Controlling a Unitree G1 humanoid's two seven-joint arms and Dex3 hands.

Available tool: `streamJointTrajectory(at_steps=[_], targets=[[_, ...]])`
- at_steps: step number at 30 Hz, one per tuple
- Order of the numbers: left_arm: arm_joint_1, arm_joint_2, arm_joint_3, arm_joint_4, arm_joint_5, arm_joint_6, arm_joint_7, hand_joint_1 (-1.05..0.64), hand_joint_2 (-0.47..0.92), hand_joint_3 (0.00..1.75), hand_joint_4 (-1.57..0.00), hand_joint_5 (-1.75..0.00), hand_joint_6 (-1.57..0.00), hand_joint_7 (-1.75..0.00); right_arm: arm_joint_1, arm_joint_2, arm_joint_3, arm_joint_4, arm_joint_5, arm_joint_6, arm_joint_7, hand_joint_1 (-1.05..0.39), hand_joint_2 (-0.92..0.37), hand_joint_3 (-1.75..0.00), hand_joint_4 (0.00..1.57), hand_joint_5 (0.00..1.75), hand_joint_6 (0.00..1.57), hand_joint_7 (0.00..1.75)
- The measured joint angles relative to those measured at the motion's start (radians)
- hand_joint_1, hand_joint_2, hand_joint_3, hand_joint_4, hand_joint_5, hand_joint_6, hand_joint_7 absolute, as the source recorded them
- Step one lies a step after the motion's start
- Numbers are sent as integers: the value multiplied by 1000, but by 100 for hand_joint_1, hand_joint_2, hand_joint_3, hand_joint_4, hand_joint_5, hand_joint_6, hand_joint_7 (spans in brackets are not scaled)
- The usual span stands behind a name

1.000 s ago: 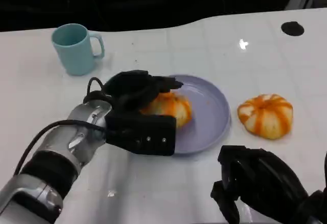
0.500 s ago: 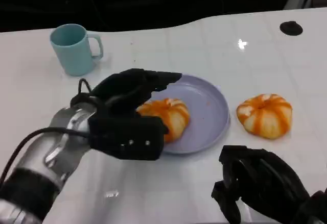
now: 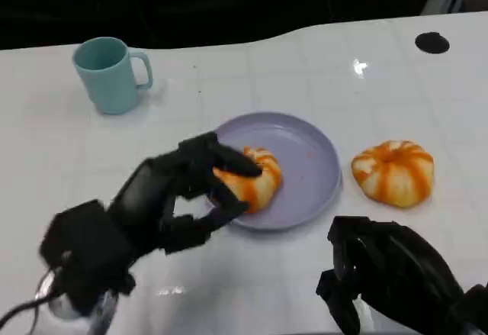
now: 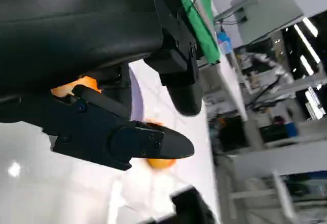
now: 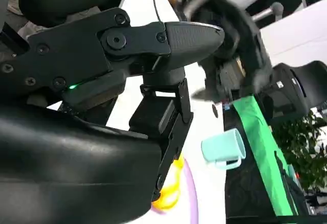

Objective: Grasp the bread from the table and place it into the plate.

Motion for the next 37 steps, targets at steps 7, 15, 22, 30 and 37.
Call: streamJointTrajectory(at_steps=[7, 15, 22, 30, 37], targets=[[175, -26, 26, -106, -155, 79, -50, -57, 92, 39, -69, -175, -49, -172, -8, 2, 0, 6, 3, 3, -2, -93, -92, -31, 130, 159, 111, 148], [296, -17, 37, -168, -228, 168, -82, -57, 92, 35, -72, -175, -52, -175, -10, 7, 2, 7, -8, 1, -18, -93, -92, -36, 130, 159, 112, 152], [277, -44, 38, -78, -237, 169, -123, -57, 92, 34, -75, -175, -55, -175, -30, 6, -6, 26, -5, 1, -16, -93, -92, -35, 130, 160, 112, 150], [206, -77, 46, 62, -218, 125, -152, -56, 92, 33, -73, -175, -53, -175, -53, -3, -24, 71, -6, -19, 7, -93, -92, -36, 129, 160, 111, 150], [191, -92, 48, 93, -210, 116, -166, -56, 92, 32, -73, -175, -52, -175, -61, -4, -27, 93, -10, -35, 17, -94, -92, -35, 129, 160, 111, 151]])
